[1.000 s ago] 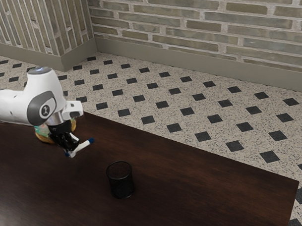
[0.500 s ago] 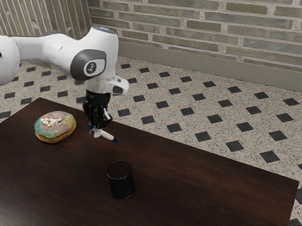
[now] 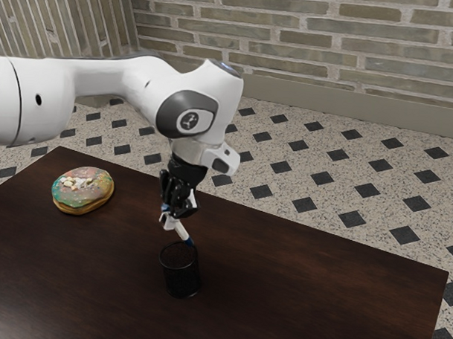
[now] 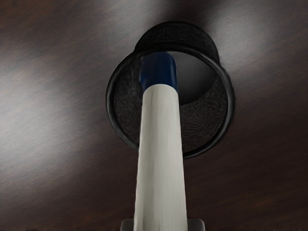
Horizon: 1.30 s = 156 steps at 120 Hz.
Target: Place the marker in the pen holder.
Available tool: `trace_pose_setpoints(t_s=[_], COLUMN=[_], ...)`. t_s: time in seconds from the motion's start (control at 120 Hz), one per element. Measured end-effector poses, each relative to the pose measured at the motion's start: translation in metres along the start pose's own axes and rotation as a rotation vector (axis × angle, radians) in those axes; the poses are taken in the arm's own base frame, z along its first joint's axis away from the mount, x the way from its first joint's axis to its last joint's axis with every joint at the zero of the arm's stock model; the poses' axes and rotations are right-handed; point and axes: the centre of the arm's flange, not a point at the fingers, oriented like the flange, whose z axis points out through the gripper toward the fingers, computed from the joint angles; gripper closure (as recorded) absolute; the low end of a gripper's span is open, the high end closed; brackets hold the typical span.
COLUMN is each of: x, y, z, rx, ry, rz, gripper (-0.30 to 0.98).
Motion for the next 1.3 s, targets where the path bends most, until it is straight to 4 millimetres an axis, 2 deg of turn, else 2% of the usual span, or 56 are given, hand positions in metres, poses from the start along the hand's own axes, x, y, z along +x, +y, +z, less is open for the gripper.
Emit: trace_pose_setpoints(t_s=[0.208,0.375,0.8,0.983,1.033,1.067,1.1,1.15,1.192,1.242,1.3], x=[-0.003,0.000,0.016,0.013,0.001,-0.018,-0.050,-0.114,-0.153,-0.177,-0.178], y=[0.006,0.024,0.025,0.017,0.001,-0.017,-0.039,-0.075,-0.105,-0.138,-0.183], z=[0.006,0.014,0.047,0.045,0.033,0.011,-0.022,-0.082,-0.112,-0.119,-0.094], rx=[-0.006,-0.014,-0.039,-0.064,-0.077,-0.087,-0.094,-0.093,-0.085,-0.090,-0.128], ry=[-0.048,-0.082,-0.159,-0.157,-0.129,-0.084,-0.010,0.140,0.224,0.263,0.247], rz=[0.005,0.024,0.012,-0.005,-0.034,-0.069,-0.114,-0.193,-0.261,-0.329,-0.419], gripper=[0.76,0.76,0.76,0.38,0.30,0.25,0.22,0.17,0.14,0.11,0.09])
